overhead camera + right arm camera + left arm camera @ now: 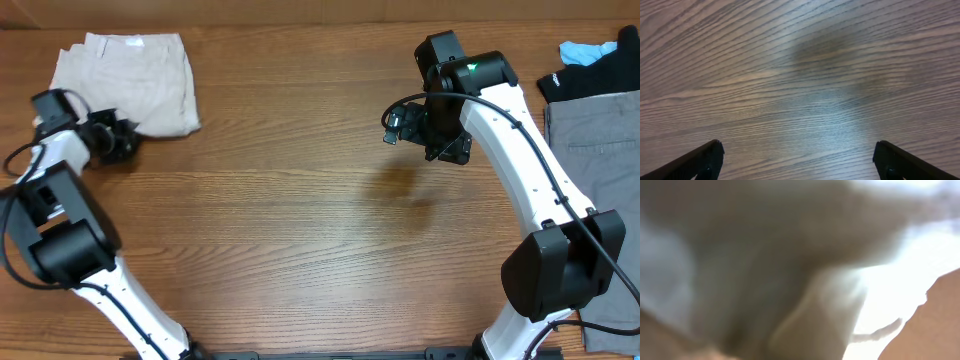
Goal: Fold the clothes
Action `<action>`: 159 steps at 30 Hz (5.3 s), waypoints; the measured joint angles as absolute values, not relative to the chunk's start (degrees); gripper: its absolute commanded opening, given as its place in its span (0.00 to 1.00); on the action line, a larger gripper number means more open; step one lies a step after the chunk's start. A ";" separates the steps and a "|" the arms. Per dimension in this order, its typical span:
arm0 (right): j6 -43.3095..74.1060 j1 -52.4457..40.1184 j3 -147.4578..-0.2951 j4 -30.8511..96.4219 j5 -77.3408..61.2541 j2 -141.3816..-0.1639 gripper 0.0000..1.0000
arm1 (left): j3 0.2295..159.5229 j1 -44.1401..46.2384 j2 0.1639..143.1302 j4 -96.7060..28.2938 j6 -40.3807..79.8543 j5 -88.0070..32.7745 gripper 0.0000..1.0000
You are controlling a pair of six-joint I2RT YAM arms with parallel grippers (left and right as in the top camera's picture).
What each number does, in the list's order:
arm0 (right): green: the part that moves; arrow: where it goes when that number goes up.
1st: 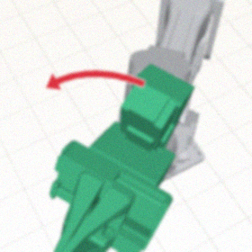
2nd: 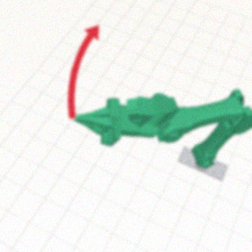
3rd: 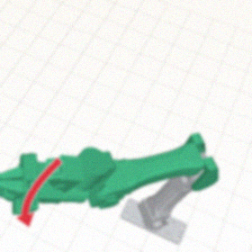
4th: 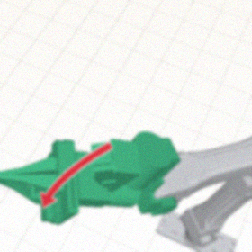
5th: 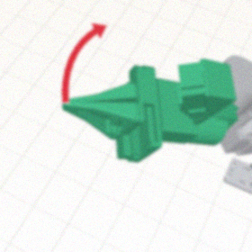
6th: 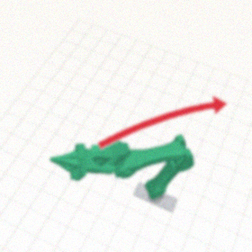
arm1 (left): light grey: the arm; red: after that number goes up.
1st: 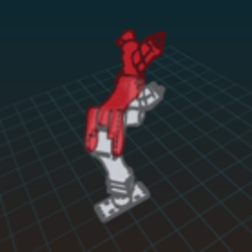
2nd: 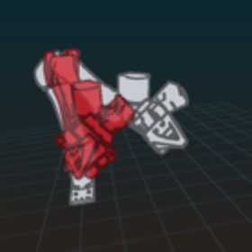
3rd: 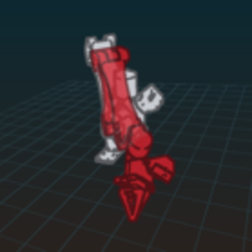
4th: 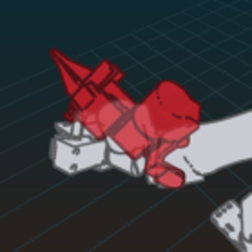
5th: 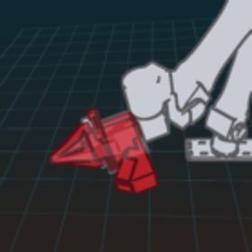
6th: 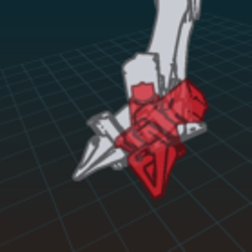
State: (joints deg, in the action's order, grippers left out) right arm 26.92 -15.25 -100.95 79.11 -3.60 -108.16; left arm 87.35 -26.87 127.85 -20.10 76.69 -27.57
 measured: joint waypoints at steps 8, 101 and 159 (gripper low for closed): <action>26.94 -15.27 -100.95 80.29 -2.57 -108.16 1.00 | 87.35 -24.01 127.85 -17.93 78.26 -23.11 0.04; 26.94 -15.25 -100.95 83.11 -2.09 -108.16 1.00 | 87.64 -30.83 131.17 -3.97 52.07 -19.90 0.04; 25.45 -15.25 -100.95 83.96 -2.07 -108.16 1.00 | 87.66 -30.59 118.06 -20.56 38.11 -22.44 0.04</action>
